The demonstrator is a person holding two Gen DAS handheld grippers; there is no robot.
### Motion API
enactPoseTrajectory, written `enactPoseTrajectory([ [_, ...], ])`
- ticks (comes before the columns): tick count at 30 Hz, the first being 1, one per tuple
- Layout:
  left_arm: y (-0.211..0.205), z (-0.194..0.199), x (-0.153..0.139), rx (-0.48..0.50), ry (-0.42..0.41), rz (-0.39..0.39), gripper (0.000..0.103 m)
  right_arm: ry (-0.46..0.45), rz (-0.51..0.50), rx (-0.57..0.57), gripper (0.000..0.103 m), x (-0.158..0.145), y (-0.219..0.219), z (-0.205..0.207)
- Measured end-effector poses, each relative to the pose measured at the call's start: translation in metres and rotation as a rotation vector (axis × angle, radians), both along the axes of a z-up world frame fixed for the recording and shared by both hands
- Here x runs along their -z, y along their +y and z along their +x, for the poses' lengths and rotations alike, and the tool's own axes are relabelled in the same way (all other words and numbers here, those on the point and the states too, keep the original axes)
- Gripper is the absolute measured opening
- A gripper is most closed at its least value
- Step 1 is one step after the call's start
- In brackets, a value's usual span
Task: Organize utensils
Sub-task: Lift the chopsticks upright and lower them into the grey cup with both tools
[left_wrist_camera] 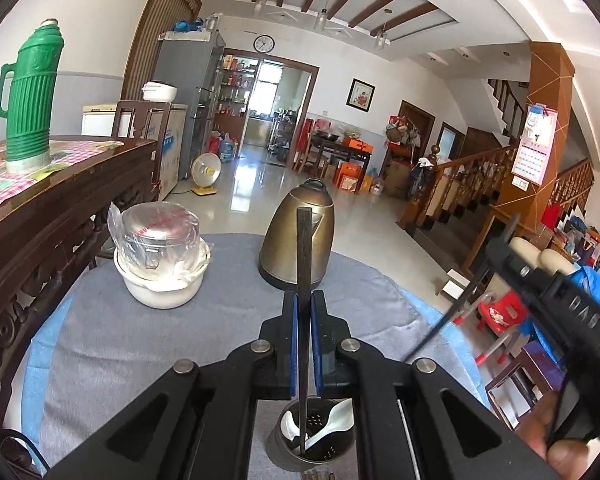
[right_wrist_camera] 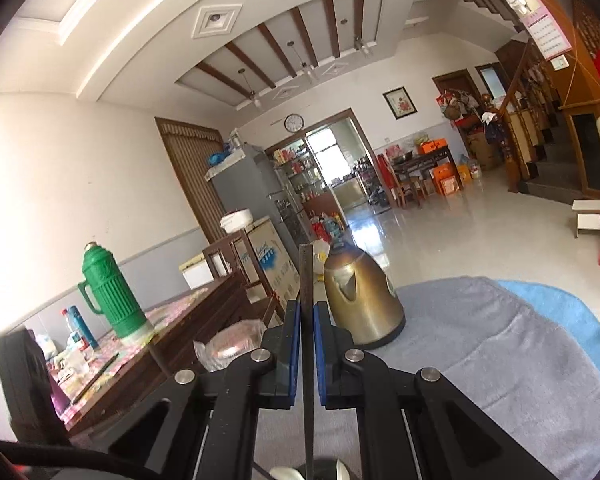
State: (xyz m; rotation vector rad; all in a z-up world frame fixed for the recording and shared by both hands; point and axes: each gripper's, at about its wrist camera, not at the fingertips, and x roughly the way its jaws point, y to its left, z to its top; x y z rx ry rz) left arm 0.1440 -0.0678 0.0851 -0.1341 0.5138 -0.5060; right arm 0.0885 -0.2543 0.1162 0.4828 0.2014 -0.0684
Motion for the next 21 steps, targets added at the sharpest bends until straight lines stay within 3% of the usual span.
enactPoseTrajectory([
  [4,0.000,0.003,0.009,-0.006,0.011,0.011,0.007,0.003,-0.038,0.003,0.007,-0.002,0.005,0.001],
  [17,0.008,-0.007,0.036,0.013,0.083,0.038,0.007,0.137,-0.039,-0.078,0.008,0.039,0.018,-0.002],
  [21,0.016,-0.019,0.037,0.018,0.090,0.047,0.016,0.160,-0.013,-0.108,0.012,0.045,0.016,-0.010],
])
